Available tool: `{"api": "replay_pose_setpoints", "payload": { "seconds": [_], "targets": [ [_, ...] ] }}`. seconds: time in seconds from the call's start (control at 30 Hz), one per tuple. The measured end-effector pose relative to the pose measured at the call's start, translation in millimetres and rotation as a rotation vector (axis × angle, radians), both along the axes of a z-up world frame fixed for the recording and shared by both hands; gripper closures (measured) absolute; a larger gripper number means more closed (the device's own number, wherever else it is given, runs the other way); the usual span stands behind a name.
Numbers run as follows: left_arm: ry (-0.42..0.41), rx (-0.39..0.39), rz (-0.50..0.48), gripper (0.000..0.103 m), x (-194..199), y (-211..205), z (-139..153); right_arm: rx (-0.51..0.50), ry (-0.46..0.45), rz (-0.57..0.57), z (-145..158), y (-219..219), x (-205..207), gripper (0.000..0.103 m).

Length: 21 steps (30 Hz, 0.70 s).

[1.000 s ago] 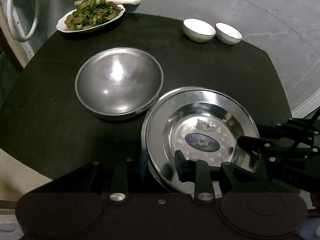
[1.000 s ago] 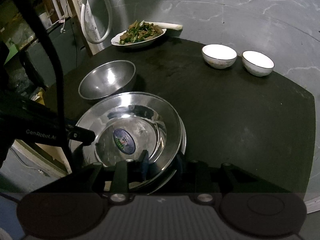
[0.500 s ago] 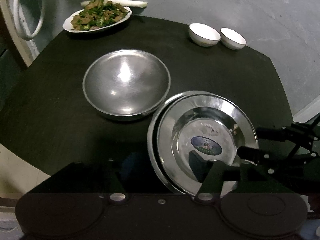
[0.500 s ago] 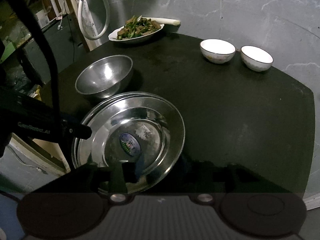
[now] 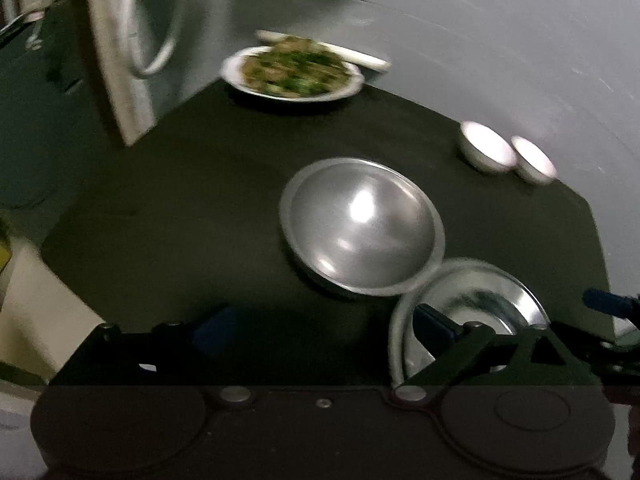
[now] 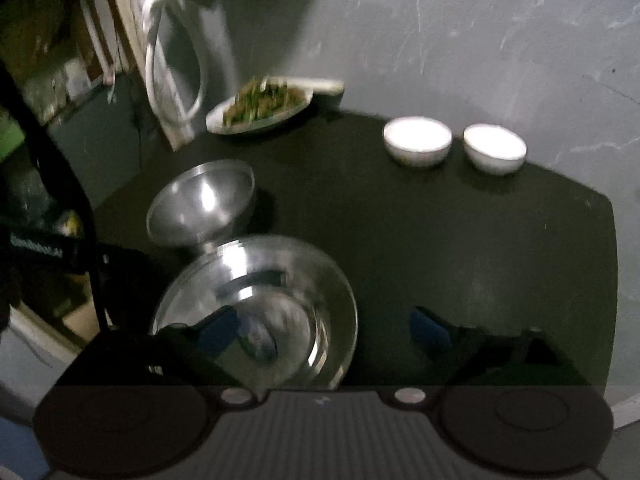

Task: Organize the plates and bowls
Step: 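Move the left tool to the steel bowl and grasp its rim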

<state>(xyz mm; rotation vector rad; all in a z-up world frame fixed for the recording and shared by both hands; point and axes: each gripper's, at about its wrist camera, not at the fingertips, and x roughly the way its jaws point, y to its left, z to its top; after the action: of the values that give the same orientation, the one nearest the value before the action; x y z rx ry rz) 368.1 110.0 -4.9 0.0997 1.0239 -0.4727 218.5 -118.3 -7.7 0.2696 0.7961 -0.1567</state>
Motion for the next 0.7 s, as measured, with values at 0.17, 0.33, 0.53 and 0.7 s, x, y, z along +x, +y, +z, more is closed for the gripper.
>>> {"api": "replay_pose_setpoints", "payload": {
  "seconds": [0.17, 0.33, 0.53, 0.7],
  "targets": [
    [0.004, -0.059, 0.115, 0.003, 27.0, 10.2, -0.3, 0.008, -0.027, 0.046, 8.7, 1.2, 35.9, 0.006],
    [0.024, -0.078, 0.167, 0.003, 46.6, 7.5, -9.3, 0.003, -0.031, 0.097, 8.9, 8.9, 78.8, 0.006],
    [0.049, -0.072, 0.174, 0.008, 57.5, 4.7, -21.6, 0.006, -0.007, 0.125, -1.5, 19.0, 123.0, 0.012],
    [0.086, -0.09, 0.147, 0.028, 62.9, 1.8, -29.5, -0.006, 0.05, 0.144, -15.5, 27.2, 145.6, 0.028]
  ]
}}
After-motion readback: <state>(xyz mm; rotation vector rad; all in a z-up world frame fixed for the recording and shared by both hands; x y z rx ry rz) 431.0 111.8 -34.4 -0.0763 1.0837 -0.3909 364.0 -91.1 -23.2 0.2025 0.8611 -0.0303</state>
